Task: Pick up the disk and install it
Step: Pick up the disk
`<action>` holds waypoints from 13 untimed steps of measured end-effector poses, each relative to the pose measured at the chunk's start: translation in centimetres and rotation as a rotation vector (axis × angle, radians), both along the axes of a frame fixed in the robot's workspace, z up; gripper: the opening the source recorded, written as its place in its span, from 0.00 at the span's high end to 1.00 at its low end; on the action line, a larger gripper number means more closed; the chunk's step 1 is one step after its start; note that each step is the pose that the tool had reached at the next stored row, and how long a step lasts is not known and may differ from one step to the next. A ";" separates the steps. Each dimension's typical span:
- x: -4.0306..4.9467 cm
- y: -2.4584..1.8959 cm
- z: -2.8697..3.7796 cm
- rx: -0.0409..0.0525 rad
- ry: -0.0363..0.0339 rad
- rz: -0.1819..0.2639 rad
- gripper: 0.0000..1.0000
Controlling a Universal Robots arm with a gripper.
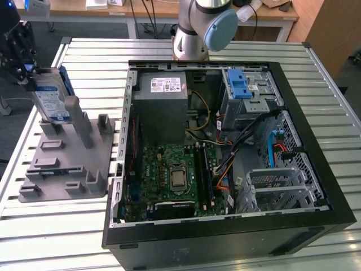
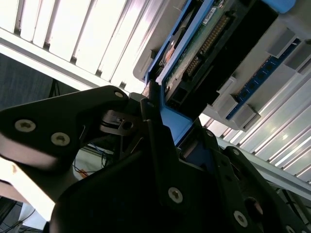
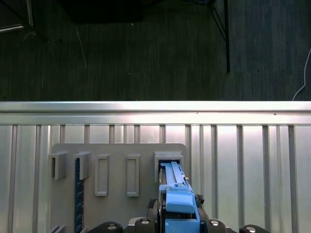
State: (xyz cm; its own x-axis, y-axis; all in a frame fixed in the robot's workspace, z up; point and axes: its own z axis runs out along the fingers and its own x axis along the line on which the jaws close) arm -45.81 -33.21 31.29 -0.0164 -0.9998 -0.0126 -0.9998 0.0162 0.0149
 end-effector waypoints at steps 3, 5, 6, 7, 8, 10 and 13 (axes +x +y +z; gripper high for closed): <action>0.00 0.00 0.14 -0.0002 0.0004 0.000 0.64; 0.00 0.00 0.18 -0.0002 0.0004 0.000 0.64; 0.00 0.00 0.21 -0.0002 0.0004 0.000 0.64; 0.00 0.00 0.23 -0.0002 0.0003 0.000 0.64; 0.00 0.00 0.26 -0.0002 0.0003 0.000 0.64; 0.00 0.00 0.31 -0.0002 0.0003 0.000 0.64; 0.00 0.00 0.37 -0.0001 0.0002 0.000 0.64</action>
State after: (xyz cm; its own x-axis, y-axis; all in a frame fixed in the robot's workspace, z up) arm -45.81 -33.20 31.67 -0.0163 -0.9998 -0.0125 -0.9998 0.0162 0.0151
